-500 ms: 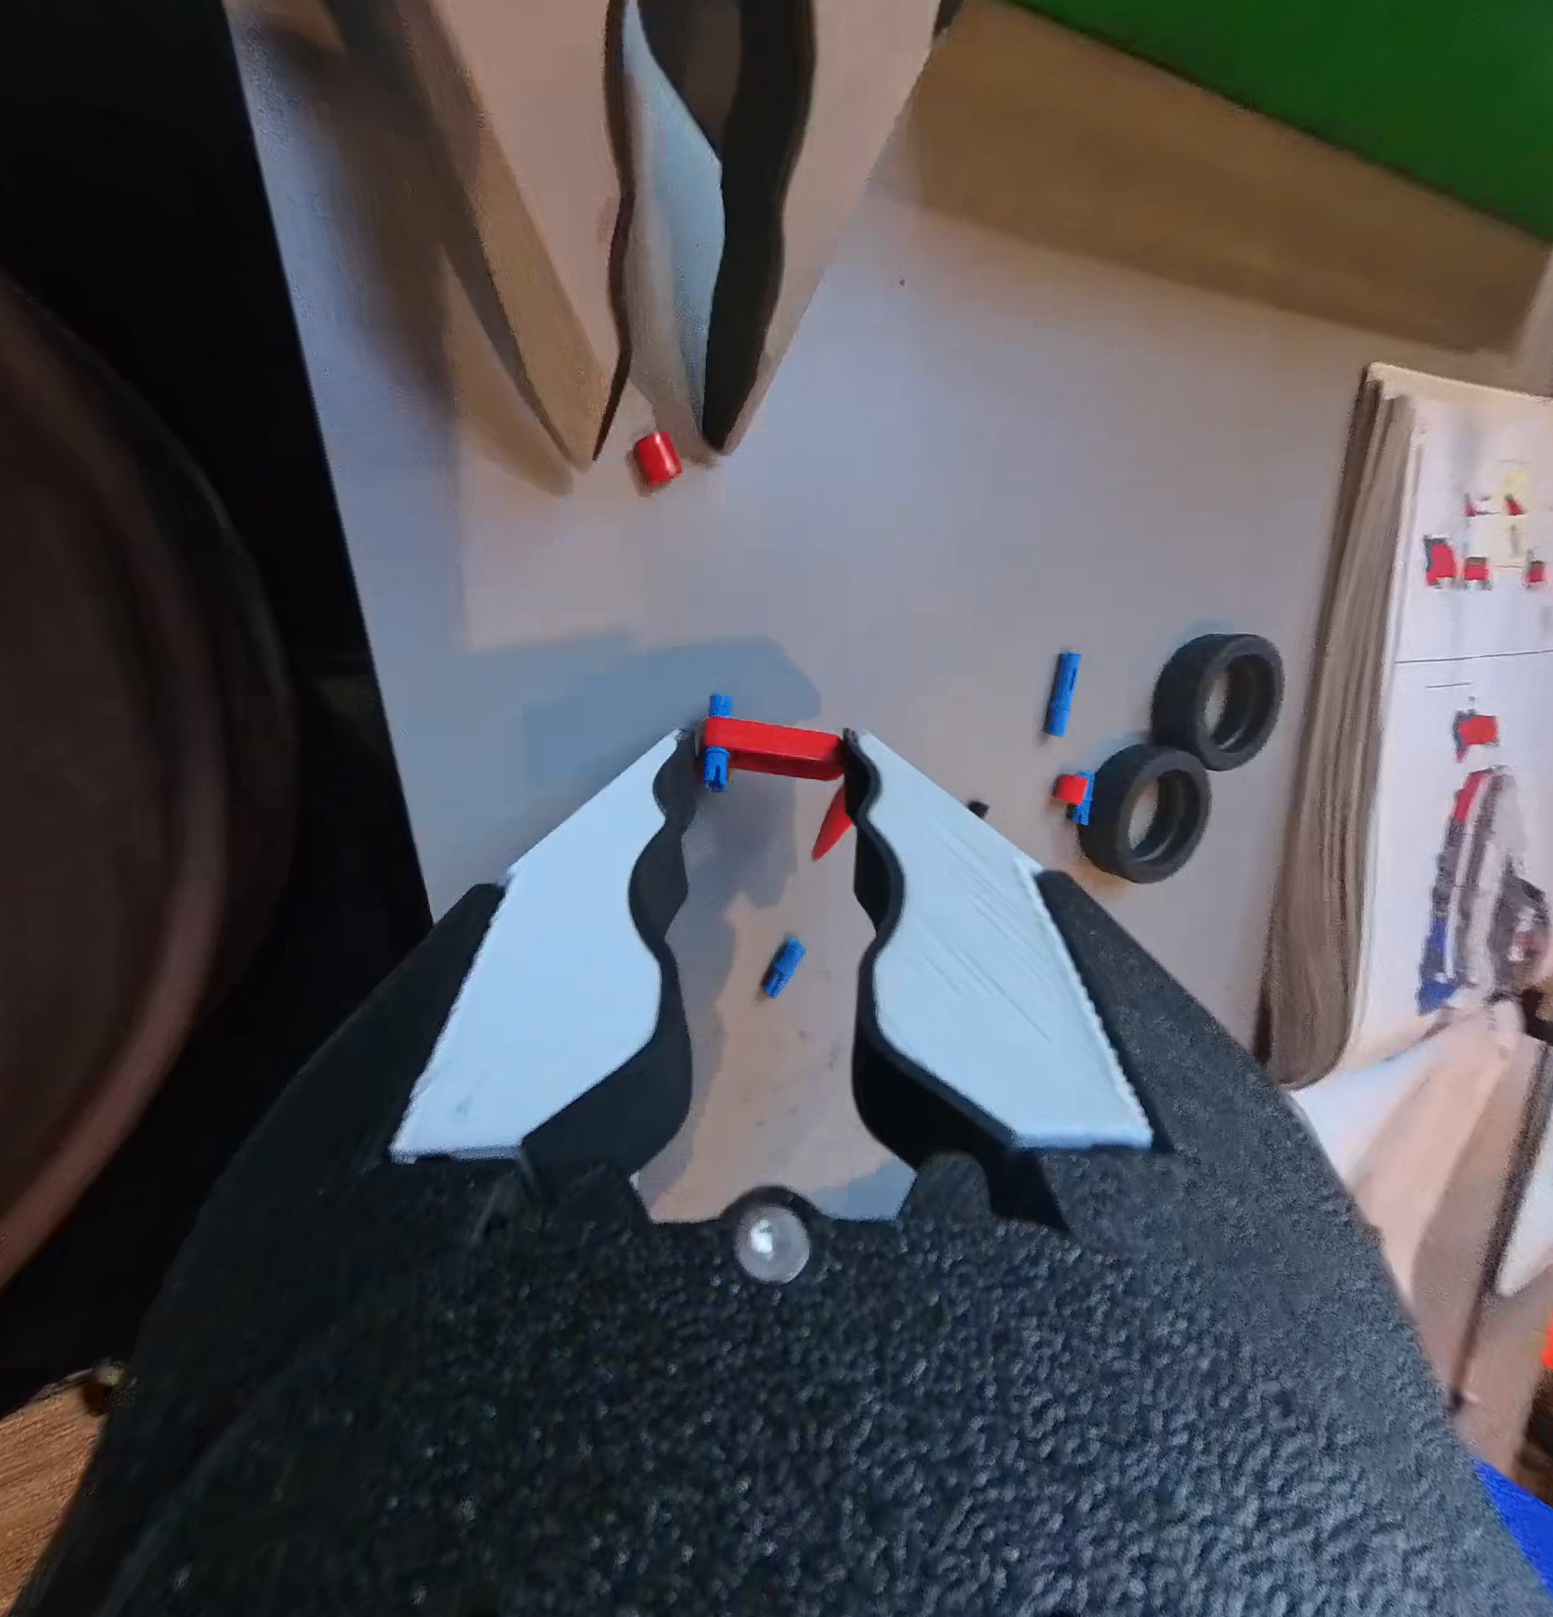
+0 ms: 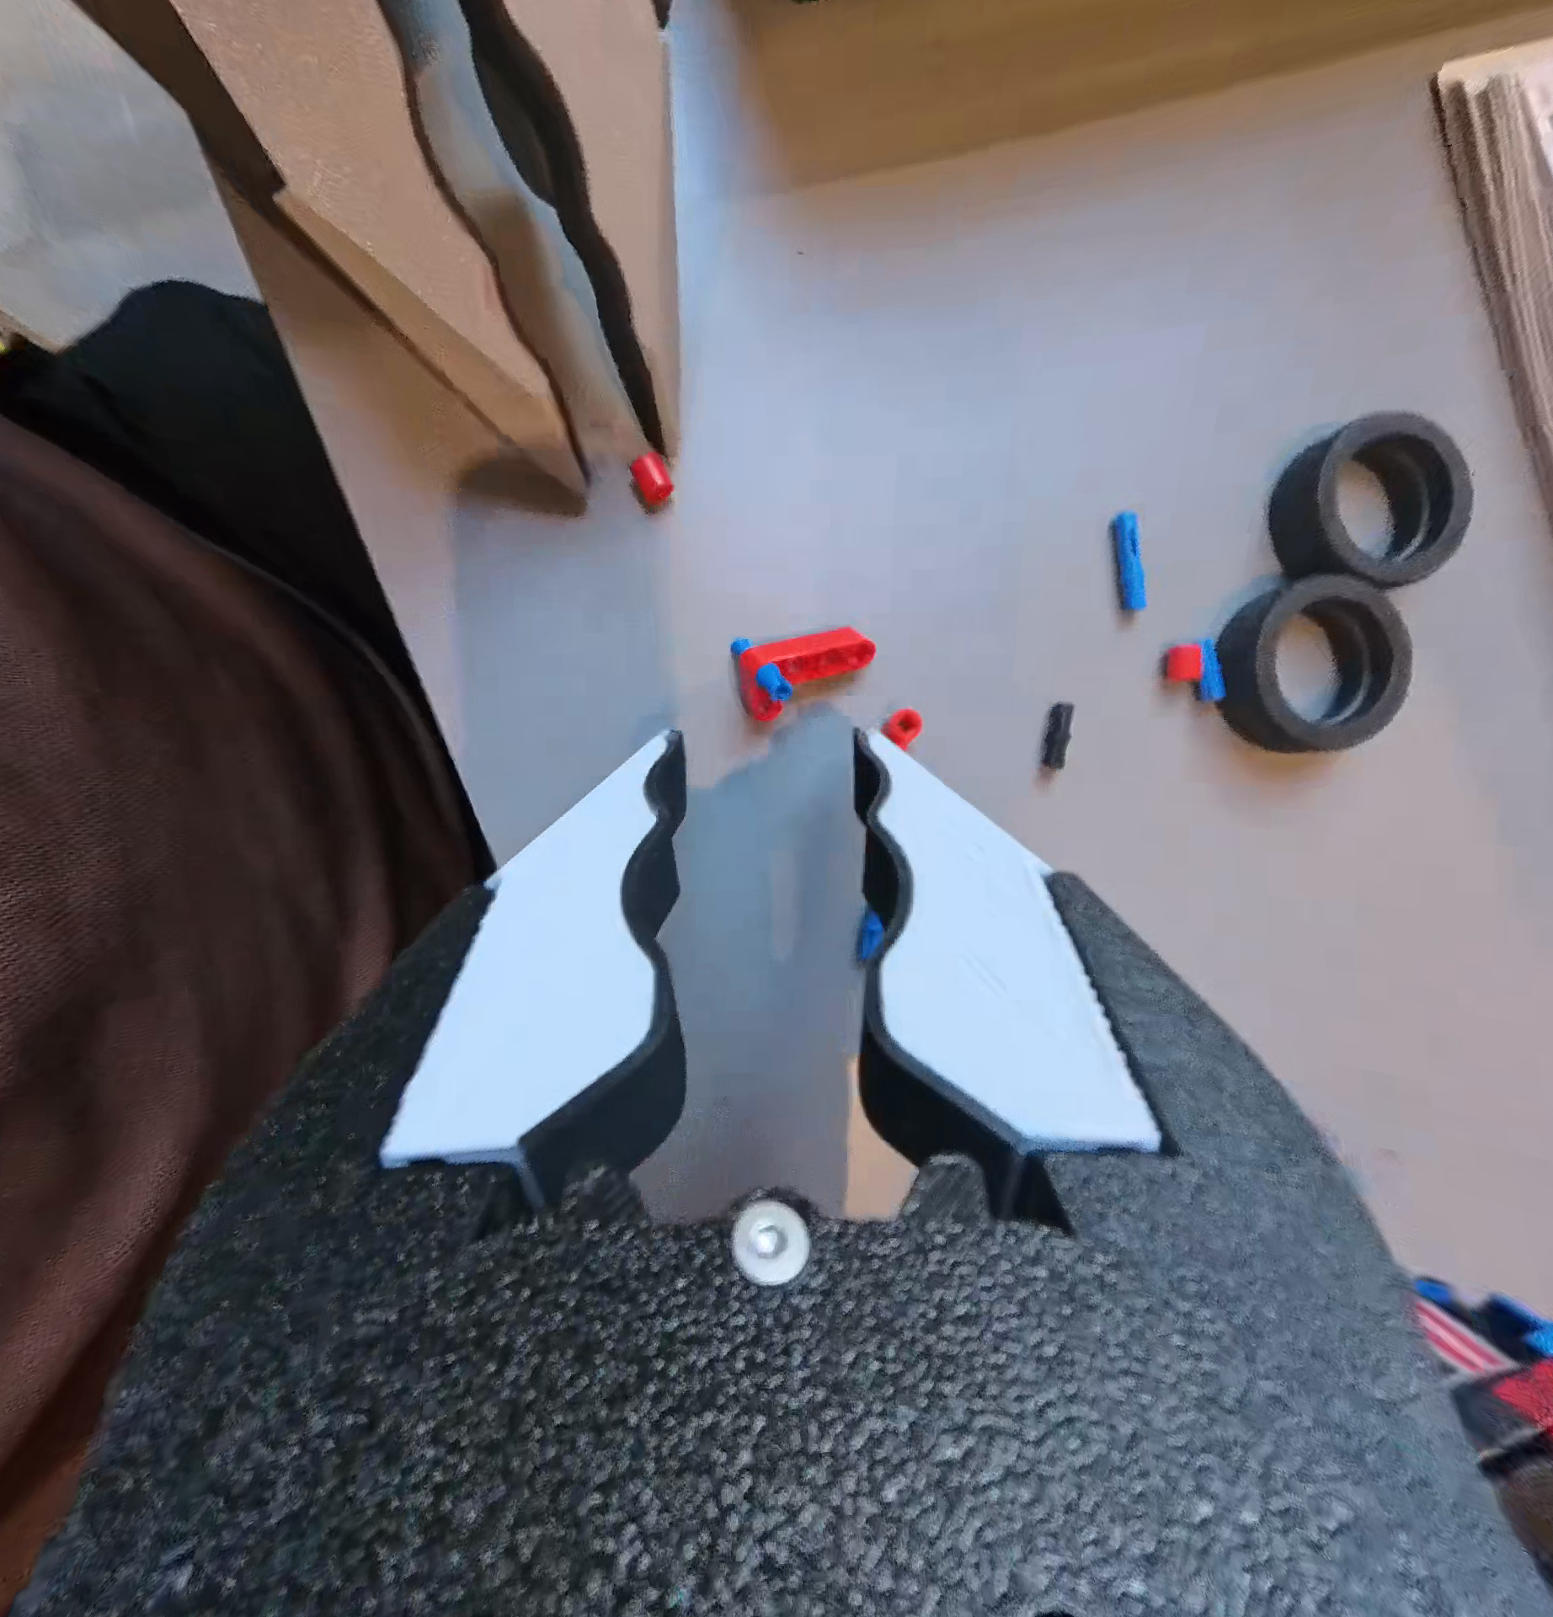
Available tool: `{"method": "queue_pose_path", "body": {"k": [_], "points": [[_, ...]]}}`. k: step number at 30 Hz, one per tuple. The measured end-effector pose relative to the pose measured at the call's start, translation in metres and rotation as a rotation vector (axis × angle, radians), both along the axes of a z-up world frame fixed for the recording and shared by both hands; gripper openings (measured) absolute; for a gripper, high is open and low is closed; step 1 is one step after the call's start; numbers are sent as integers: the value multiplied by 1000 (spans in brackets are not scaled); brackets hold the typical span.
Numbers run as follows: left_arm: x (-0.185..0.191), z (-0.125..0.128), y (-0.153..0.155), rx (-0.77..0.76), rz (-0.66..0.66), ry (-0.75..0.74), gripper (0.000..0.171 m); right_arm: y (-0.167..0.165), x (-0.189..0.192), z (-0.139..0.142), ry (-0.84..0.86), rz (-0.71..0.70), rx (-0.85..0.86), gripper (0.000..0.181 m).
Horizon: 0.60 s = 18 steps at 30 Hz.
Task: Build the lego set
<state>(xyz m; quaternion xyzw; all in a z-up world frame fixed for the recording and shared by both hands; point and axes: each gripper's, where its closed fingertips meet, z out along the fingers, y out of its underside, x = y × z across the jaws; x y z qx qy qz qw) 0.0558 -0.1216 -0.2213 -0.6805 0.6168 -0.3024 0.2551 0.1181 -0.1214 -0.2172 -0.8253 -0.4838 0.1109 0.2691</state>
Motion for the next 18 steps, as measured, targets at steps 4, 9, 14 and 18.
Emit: {"method": "queue_pose_path", "body": {"k": [4,9,14,18], "points": [[4,0,5,11,-11,6,14,-1,2,-6,32,-14,-29,24],[9,-1,7,1,-7,7,6,9,-8,-6,80,-6,-38,18],[8,-1,6,38,-8,8,4,9,-14,-6,67,35,-48,9],[5,-1,5,120,-27,12,4,7,-13,7,-53,108,3,9]]}}
